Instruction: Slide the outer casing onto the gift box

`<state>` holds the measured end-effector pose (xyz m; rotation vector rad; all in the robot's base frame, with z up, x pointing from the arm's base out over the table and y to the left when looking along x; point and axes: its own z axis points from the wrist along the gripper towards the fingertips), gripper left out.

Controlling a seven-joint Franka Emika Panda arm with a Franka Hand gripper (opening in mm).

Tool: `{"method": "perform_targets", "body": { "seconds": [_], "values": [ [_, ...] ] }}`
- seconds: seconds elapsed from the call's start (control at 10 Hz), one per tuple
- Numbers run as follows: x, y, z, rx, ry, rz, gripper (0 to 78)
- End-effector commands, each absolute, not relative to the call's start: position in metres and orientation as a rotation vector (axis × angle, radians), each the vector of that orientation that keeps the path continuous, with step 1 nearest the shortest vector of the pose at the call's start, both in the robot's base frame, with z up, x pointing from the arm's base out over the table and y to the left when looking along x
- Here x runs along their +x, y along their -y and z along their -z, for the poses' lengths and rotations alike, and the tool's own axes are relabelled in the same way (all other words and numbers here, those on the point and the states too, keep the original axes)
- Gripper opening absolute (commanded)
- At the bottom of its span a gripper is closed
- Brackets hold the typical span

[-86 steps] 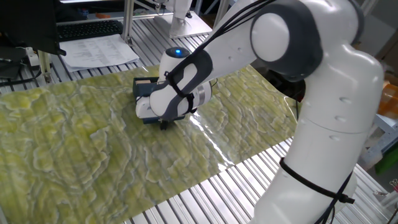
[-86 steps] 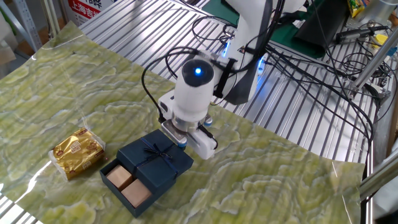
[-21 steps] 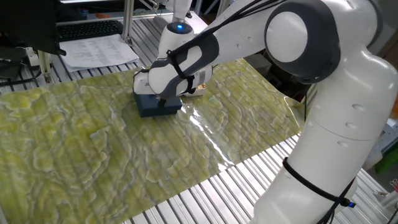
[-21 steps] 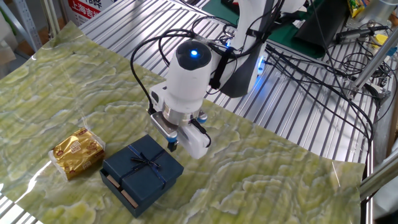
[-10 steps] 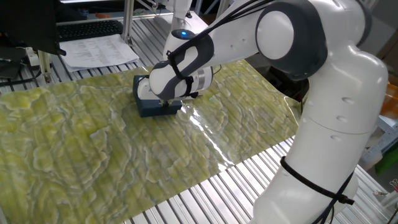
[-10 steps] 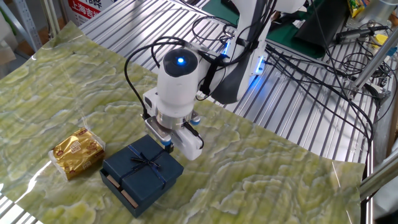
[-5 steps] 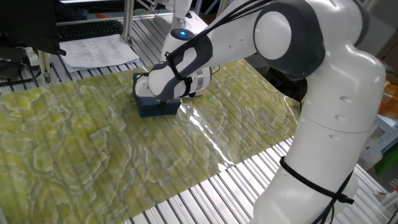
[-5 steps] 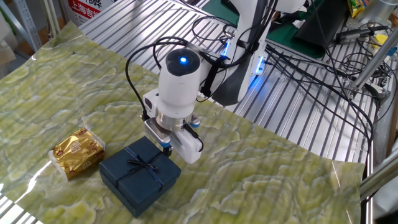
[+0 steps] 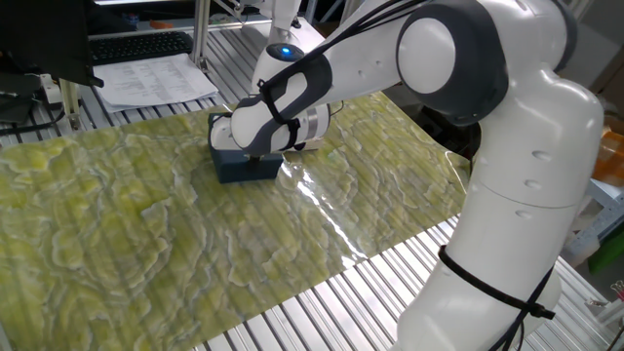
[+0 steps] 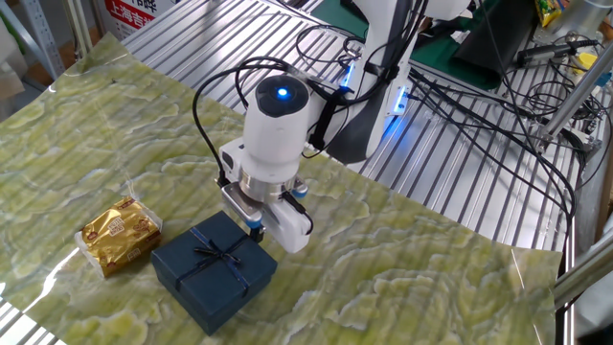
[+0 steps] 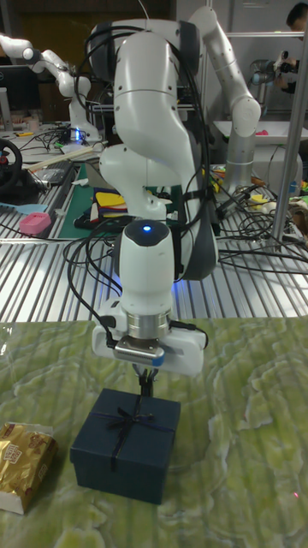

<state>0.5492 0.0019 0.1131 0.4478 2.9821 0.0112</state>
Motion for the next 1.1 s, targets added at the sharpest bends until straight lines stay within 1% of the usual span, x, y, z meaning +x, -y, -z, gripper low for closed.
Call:
{"method": "perform_targets", "body": {
  "seconds": [0.1,0.7,1.1],
  "values": [
    [0.563,-0.004,-0.119,0.451,-2.976,-0.012,0.0],
    [0.567,-0.006,-0.121,0.461,-2.999,0.002,0.0],
    [0.547,-0.022,-0.14,0.516,-3.029,0.009,0.0]
  ]
}}
